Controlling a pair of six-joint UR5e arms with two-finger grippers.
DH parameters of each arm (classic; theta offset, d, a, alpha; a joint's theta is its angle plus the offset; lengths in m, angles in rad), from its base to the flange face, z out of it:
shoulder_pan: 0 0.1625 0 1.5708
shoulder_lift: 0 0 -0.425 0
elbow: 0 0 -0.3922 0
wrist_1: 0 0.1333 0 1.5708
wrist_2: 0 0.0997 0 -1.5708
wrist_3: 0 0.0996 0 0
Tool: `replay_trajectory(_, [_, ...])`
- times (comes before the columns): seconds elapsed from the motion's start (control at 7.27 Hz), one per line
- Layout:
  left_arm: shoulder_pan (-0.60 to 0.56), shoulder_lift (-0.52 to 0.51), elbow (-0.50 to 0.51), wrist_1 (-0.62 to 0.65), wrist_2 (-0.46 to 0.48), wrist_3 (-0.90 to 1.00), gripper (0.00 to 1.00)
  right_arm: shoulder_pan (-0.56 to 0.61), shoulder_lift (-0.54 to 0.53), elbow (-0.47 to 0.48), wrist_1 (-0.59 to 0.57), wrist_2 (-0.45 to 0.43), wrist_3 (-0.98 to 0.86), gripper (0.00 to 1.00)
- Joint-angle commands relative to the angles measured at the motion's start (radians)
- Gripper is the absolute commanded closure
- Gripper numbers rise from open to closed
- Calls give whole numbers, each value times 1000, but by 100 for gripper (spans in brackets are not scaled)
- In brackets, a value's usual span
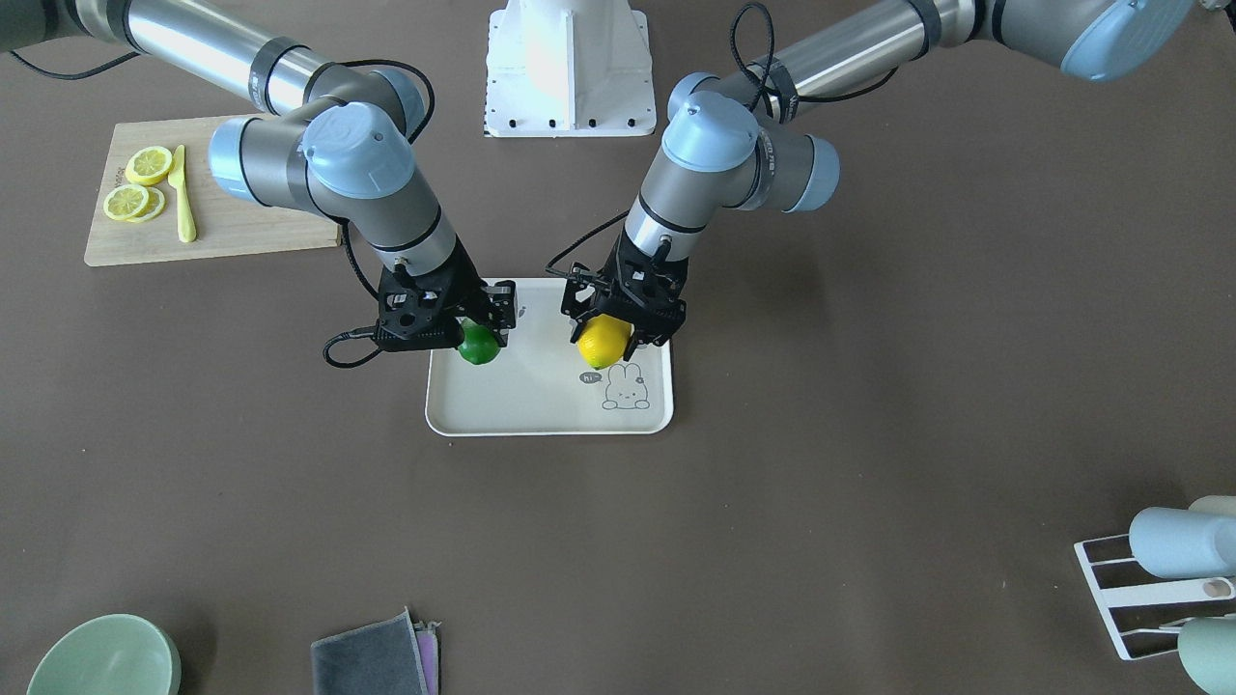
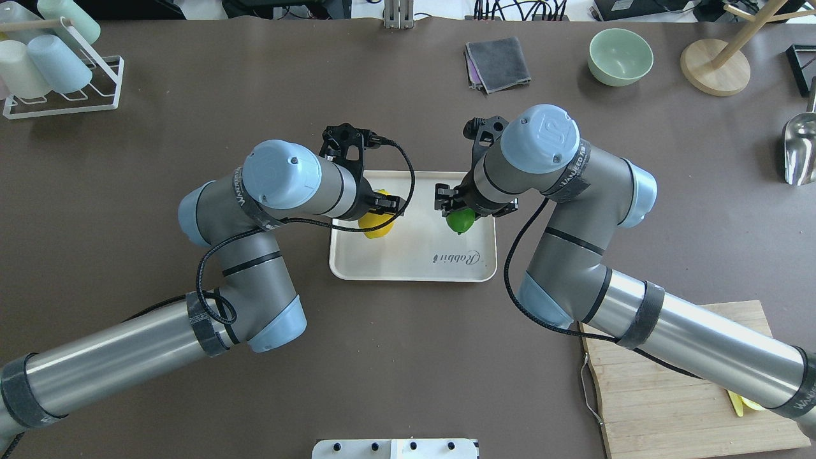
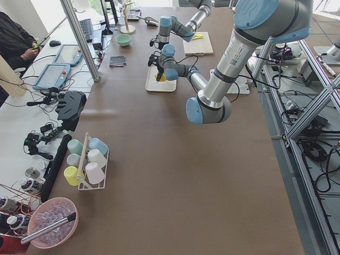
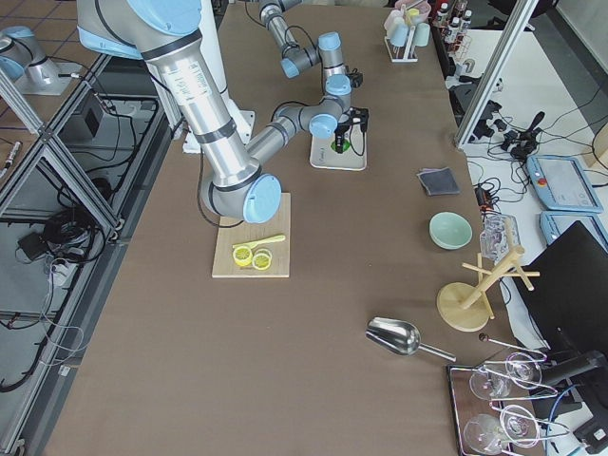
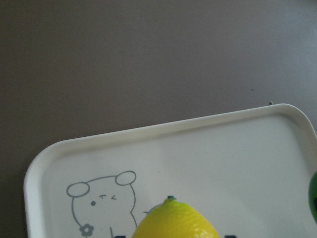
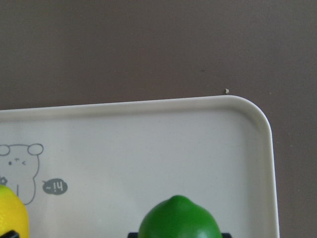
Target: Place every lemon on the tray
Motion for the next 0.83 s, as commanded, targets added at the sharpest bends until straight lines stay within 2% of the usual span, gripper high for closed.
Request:
replay_trajectory(0.0, [5,-1,2,4,5,-1,100,-12,4,-38,25,-19,3,100])
replay_trajectory(0.14, [5,-1,1,4,5,2,100,-13,11,-62,26,-21,1,100])
replay_trajectory(0.28, [5,-1,1,4,5,6,100,-16,45,-115,47,-21,3,33])
replay_trajectory(0.41, [5,1,1,4,6,9,32,-24,51,-126,61,-19,18,1])
replay_trajectory(0.55, [4,4,1,4,17,12,2,-23,63,-117,61,-19,29,0])
replay_trajectory(0.69, [0,3,-1,4,19,13,2,-7,73,-113,61,-9,29,0])
